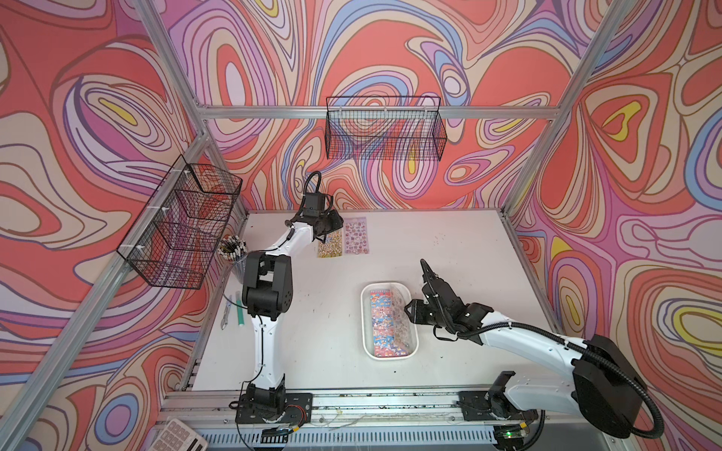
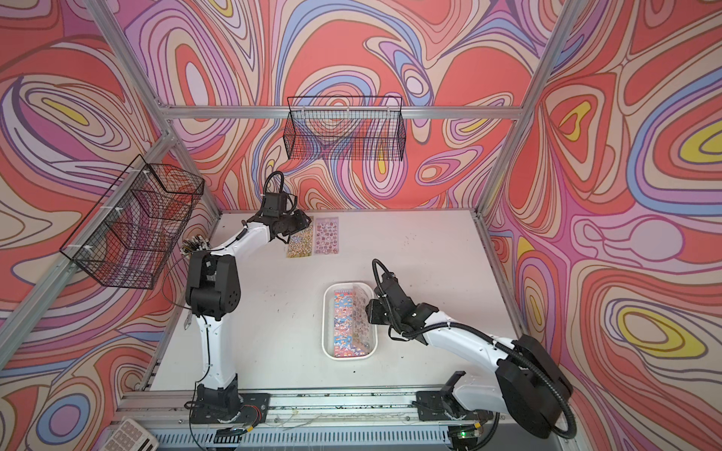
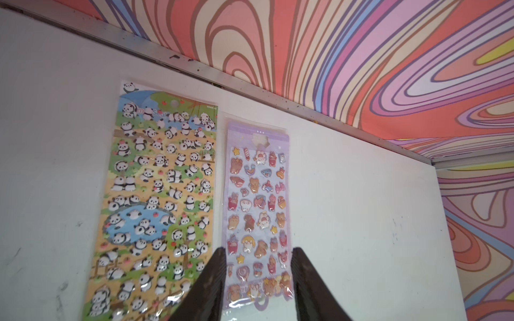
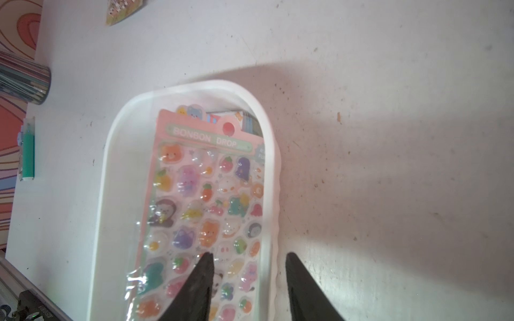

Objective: Take the stickers out of the storage box
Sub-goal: Place the sticker at the center of the board, then adjust the sticker in the storage box.

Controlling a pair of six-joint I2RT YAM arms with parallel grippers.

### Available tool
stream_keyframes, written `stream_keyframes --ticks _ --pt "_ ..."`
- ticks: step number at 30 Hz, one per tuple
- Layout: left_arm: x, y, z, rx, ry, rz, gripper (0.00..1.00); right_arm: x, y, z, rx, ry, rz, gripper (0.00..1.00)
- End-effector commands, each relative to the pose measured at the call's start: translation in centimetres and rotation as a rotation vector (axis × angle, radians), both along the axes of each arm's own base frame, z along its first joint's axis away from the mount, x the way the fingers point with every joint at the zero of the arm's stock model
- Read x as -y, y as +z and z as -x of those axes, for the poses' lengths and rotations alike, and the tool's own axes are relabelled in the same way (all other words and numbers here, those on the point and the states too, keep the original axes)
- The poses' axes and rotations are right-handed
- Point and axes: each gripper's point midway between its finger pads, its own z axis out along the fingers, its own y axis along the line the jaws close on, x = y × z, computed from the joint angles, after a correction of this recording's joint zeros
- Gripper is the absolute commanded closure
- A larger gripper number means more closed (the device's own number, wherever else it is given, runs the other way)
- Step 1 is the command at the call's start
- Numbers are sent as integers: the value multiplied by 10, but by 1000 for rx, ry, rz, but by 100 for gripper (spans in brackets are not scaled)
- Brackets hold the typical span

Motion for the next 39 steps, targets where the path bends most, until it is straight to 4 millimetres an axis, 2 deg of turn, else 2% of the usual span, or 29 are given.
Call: stream_keyframes --ticks 1,3,8,10,15,19,23,30,32,35,39 --pt "1 32 17 55 -15 5 57 5 13 -2 28 -10 27 55" --pt "5 38 32 58 -25 10 57 4 20 -1 37 -7 13 62" --pt "14 45 74 74 -35 2 58 -3 29 -2 43 -3 -25 90" --pt "18 44 91 65 -44 1 59 -7 32 -1 45 3 -37 95" --pt "32 43 140 47 -83 -21 59 -20 33 2 50 26 -45 96" --pt "38 38 179 10 -98 -3 59 -34 19 6 23 47 -60 95" --pt "34 33 211 -12 -98 13 60 -53 3 11 0 80 -66 95" --pt "22 29 246 -32 -102 13 60 -80 -9 13 -14 128 -62 94" --pt "20 19 258 -70 -106 0 60 -81 -9 12 -12 128 -60 93" --pt "27 13 269 -90 -130 -2 62 -79 -2 10 4 122 -58 93" --pt "51 4 284 -121 -198 -28 62 -73 15 8 42 112 -53 92"
